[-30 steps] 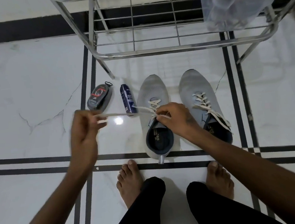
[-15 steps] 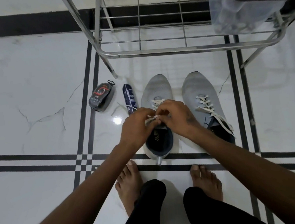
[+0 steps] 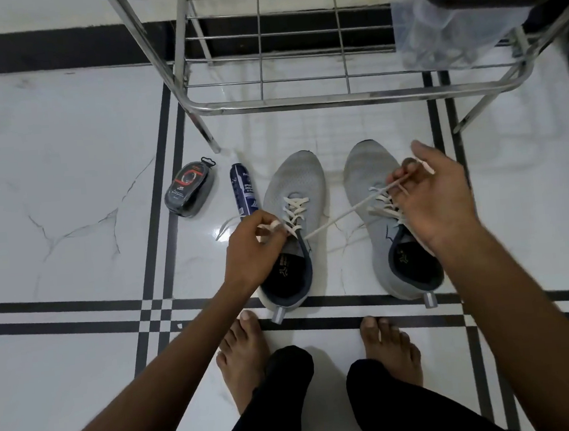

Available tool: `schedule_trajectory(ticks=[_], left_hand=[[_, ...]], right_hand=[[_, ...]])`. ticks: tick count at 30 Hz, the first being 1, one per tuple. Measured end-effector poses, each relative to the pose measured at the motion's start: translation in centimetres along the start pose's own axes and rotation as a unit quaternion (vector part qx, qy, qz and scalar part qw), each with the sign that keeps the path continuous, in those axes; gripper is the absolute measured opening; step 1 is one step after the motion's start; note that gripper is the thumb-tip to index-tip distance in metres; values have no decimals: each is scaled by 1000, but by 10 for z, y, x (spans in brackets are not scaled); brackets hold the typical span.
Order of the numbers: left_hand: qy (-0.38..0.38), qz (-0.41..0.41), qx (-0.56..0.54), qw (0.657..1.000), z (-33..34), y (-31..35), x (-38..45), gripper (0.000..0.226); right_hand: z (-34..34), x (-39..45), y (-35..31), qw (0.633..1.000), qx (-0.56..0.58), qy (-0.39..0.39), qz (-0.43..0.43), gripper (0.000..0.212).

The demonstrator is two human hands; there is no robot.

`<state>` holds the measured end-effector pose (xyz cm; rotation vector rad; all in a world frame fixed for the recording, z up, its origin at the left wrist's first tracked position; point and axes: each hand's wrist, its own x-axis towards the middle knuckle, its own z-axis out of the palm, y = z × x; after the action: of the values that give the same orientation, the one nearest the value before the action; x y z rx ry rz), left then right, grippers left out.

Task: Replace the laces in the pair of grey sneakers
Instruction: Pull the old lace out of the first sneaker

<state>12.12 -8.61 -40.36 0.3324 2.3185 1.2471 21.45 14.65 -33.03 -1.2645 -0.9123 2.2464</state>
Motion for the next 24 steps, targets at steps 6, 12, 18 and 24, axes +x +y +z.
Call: schedule_trajectory(ticks=[6,12,18,24], left_hand=[[18,-23,-199,980,-18,6,-2,5],[201,-101,-33,974,-53,-13,2,30],[-46,199,184,961,-22,13,4,23],[-50,293,443,846,-4,21,12,18]], right_hand=[[2,-14,32,683,-697,-63,-206,58],[28,-24,107,607,-738,-245,-163,53],[16,-8,118,675,-686,-208,-174,46],[8,3,121,692,-675,-195,-163,45]])
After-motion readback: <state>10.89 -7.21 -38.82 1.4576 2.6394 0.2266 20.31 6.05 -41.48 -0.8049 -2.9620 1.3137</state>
